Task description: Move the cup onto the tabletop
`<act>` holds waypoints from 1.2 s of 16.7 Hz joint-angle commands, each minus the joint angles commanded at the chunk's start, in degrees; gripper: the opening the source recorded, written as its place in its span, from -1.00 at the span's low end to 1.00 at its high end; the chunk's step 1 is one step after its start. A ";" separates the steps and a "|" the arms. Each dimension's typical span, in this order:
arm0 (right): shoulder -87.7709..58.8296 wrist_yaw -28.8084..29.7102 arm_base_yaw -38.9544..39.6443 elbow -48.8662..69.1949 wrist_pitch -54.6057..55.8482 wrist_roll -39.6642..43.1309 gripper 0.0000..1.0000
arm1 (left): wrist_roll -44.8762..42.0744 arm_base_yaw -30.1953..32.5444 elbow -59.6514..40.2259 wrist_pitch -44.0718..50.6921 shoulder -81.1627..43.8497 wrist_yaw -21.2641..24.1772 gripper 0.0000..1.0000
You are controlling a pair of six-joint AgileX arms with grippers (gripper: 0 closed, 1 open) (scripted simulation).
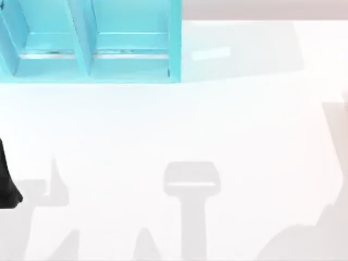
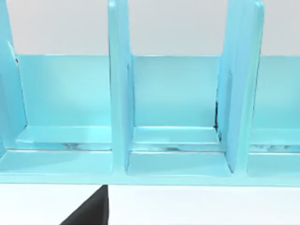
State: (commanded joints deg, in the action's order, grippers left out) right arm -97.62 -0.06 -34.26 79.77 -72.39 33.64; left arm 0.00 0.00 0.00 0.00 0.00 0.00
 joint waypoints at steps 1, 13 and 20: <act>-0.33 0.00 -0.03 -1.14 1.31 -0.06 1.00 | 0.00 0.00 0.00 0.00 0.00 0.00 1.00; -5.22 0.01 0.01 -16.17 21.44 -0.17 1.00 | 0.00 0.00 0.00 0.00 0.00 0.00 1.00; -5.22 0.01 0.01 -16.17 21.44 -0.17 0.10 | 0.00 0.00 0.00 0.00 0.00 0.00 1.00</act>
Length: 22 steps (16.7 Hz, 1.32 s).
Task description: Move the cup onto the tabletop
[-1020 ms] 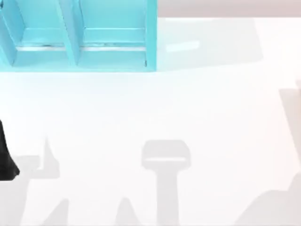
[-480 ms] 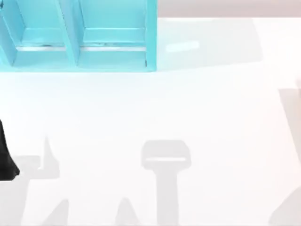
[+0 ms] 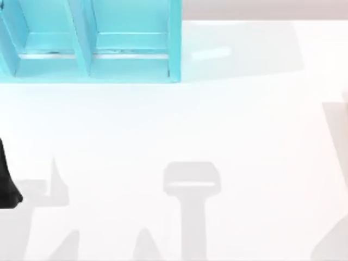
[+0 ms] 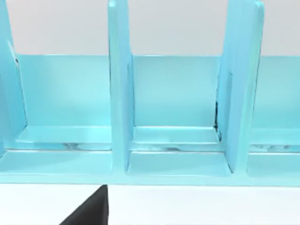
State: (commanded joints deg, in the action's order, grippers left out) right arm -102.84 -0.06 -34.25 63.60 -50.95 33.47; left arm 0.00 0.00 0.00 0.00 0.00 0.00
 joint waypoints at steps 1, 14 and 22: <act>0.00 0.00 0.00 0.00 0.00 0.00 -0.06 | 0.00 0.00 0.00 0.00 0.00 0.00 1.00; 0.00 0.00 0.00 0.00 0.00 0.00 -1.00 | 0.00 0.00 0.00 0.00 0.00 0.00 1.00; 5.98 -0.06 7.58 3.51 -9.57 -7.51 -1.00 | 0.00 0.00 0.00 0.00 0.00 0.00 1.00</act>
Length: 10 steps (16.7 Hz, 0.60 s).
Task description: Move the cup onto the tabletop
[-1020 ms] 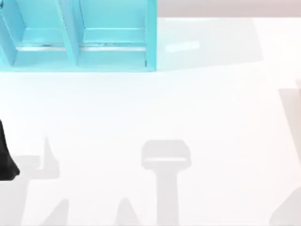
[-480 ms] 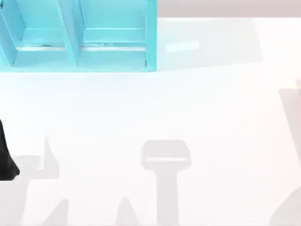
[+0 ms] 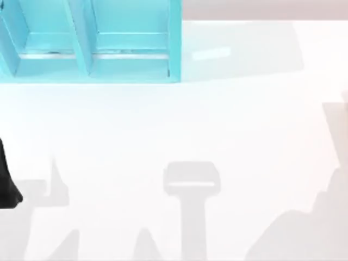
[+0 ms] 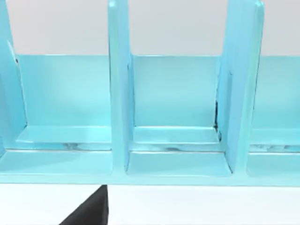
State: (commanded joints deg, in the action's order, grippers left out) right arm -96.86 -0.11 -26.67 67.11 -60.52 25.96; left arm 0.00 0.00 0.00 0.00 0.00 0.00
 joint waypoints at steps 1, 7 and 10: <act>1.76 0.01 2.20 0.93 -3.02 -2.16 -1.00 | 0.00 0.00 0.00 0.00 0.00 0.00 1.00; 8.48 0.00 10.28 4.11 -12.41 -10.15 -1.00 | 0.00 0.00 0.00 0.00 0.00 0.00 1.00; 8.23 -0.11 10.03 3.92 -12.30 -10.17 -1.00 | 0.00 0.00 0.00 0.00 0.00 0.00 1.00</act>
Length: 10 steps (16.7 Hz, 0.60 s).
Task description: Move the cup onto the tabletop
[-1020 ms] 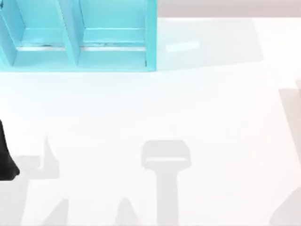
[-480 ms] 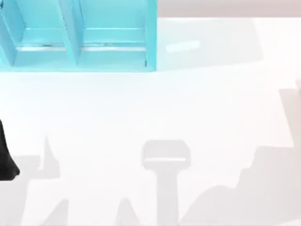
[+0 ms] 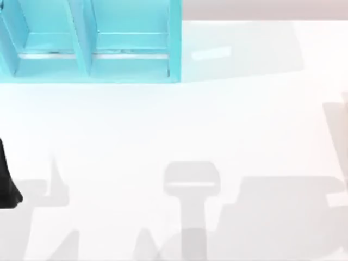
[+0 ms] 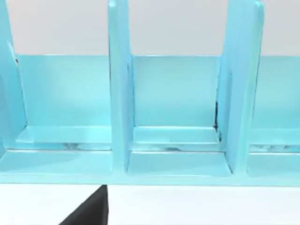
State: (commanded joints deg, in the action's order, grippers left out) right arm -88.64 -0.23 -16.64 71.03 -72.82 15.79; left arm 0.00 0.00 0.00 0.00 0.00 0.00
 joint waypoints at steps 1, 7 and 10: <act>-0.04 0.00 0.04 0.04 -0.03 -0.04 -1.00 | 0.00 0.00 0.00 0.00 0.00 0.00 1.00; -11.21 0.15 10.13 12.74 -6.58 -10.20 -1.00 | 0.00 0.00 0.00 0.00 0.00 0.00 1.00; -20.23 0.26 19.15 26.54 -11.58 -19.23 -1.00 | 0.00 0.00 0.00 0.00 0.00 0.00 1.00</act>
State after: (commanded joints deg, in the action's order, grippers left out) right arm -108.87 0.04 2.51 97.57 -84.40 -3.43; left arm 0.00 0.00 0.00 0.00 0.00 0.00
